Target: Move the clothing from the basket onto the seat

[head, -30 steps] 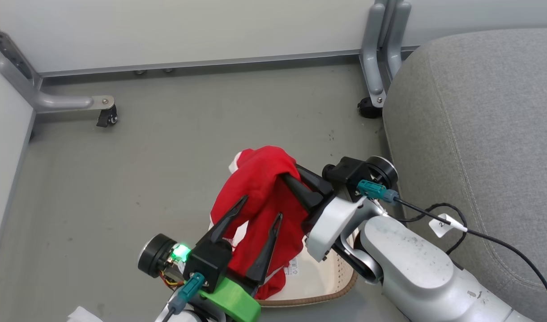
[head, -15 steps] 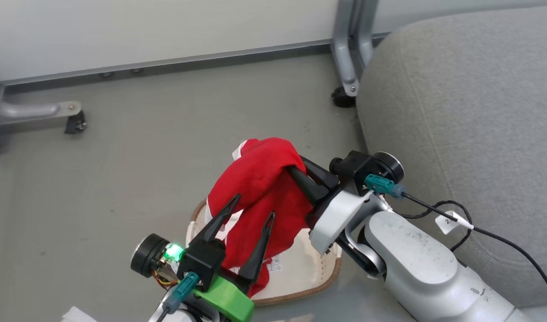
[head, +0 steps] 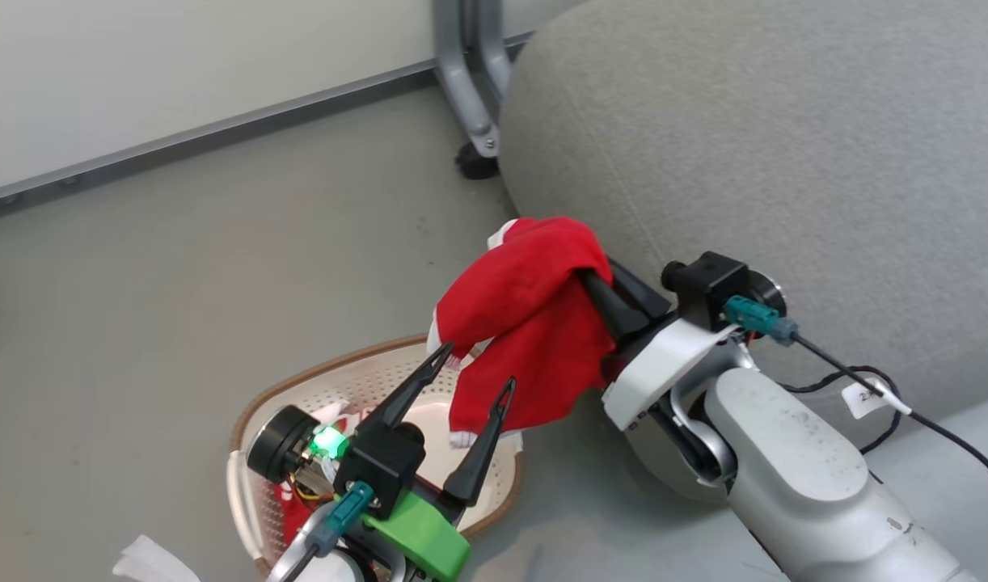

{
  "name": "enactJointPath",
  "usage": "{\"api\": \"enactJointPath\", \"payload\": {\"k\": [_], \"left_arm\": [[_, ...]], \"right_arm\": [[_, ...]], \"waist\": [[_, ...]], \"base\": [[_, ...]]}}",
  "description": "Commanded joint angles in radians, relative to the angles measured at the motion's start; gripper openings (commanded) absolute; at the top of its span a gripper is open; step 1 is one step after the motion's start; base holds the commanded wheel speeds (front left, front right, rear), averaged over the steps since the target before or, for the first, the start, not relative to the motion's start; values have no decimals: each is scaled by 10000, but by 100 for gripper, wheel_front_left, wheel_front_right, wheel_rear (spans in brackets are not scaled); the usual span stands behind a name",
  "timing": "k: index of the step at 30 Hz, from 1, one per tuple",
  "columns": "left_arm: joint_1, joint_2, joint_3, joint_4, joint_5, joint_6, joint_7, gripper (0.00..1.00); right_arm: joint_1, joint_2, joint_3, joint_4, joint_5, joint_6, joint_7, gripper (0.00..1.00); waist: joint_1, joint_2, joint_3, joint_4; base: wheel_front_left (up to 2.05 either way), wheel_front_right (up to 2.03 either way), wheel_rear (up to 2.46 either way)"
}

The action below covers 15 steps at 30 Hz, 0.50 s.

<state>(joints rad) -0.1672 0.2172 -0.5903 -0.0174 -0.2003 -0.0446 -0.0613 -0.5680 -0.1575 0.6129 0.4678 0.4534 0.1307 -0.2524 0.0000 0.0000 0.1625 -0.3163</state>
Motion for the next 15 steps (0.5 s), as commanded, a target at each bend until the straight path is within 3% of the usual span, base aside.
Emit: {"api": "enactJointPath", "payload": {"k": [1, 10, 15], "left_arm": [[-217, 124, -28, -37, 0, -48, 60, 100], [-657, 237, -185, -265, 165, -166, 265, 100], [-1082, 355, -256, -542, 370, -189, 462, 100]], "right_arm": [[138, 17, -203, -22, -75, 1, -82, 0], [-166, -92, -1504, -71, -345, 1, -144, 0], [-1239, -585, -3073, 72, -254, -6, -135, 0]], "waist": [[0, 0, 459, -928], [0, 0, 1187, -1415], [0, 0, 1972, -1217]], "base": [[0, 0, 0], [0, 0, 0], [0, 0, 0]]}}
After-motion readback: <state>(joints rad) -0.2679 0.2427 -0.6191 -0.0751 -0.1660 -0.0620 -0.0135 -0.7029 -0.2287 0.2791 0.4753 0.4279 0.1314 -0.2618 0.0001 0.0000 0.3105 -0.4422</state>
